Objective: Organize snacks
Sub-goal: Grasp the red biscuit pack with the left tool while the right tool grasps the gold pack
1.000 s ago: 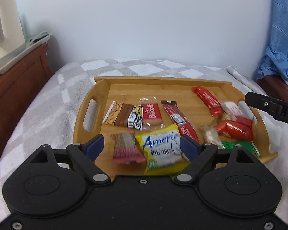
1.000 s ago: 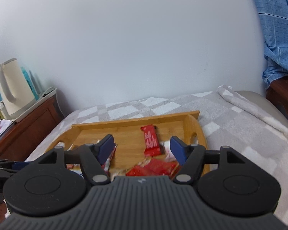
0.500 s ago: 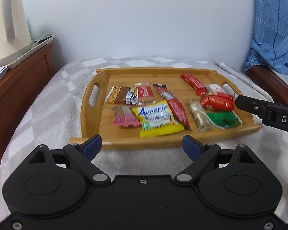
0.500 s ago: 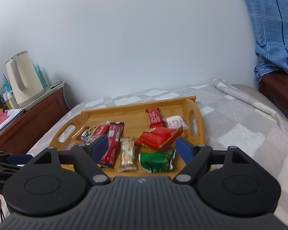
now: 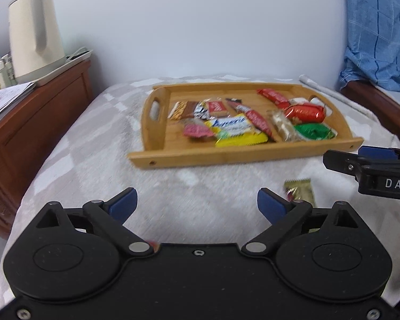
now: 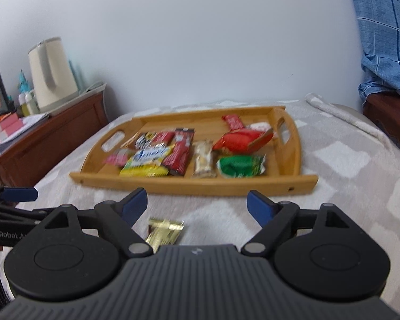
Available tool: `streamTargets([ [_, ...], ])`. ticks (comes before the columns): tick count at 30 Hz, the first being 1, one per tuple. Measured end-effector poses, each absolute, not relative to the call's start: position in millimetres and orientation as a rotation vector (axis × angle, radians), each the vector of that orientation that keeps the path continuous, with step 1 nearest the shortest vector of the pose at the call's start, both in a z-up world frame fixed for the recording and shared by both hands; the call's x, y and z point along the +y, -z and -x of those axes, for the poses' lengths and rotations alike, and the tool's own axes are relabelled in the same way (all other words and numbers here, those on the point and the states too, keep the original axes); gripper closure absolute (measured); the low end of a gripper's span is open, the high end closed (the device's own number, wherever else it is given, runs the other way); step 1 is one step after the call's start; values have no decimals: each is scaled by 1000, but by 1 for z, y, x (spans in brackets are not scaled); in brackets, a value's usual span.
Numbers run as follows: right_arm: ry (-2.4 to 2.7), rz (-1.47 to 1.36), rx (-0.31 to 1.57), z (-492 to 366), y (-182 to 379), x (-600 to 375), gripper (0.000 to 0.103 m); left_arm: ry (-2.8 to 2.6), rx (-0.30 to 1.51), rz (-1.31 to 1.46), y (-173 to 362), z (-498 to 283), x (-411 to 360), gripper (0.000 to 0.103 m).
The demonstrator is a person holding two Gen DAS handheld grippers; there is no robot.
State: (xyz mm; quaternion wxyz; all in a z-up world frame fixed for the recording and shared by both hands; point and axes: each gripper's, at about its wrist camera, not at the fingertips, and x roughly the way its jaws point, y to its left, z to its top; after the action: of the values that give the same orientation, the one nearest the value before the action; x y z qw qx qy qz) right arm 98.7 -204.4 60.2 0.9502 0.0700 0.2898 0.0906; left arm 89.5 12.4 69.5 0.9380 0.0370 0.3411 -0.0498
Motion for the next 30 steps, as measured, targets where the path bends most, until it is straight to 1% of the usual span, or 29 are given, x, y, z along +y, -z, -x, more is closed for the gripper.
streamTargets([
  [12, -195, -104, 657, -86, -35, -175, 11, 4, 755, -20, -37, -81, 46, 6],
  [19, -199, -58, 674, -86, -22, -158, 11, -36, 749, -57, -26, -84, 51, 6],
  [24, -193, -20, 658, -84, -17, -150, 11, -41, 787, -13, -17, -87, 58, 6],
  [27, -186, -17, 646, -84, -16, -148, 11, -24, 794, 33, -16, -86, 64, 14],
  [28, -182, -19, 642, -84, -15, -148, 11, -19, 792, 29, -17, -85, 64, 20],
  [29, -179, -21, 637, -84, -15, -148, 11, -14, 788, 19, -18, -84, 63, 28],
  [30, -180, -21, 633, -85, -15, -148, 11, 1, 781, 10, -19, -83, 62, 33],
])
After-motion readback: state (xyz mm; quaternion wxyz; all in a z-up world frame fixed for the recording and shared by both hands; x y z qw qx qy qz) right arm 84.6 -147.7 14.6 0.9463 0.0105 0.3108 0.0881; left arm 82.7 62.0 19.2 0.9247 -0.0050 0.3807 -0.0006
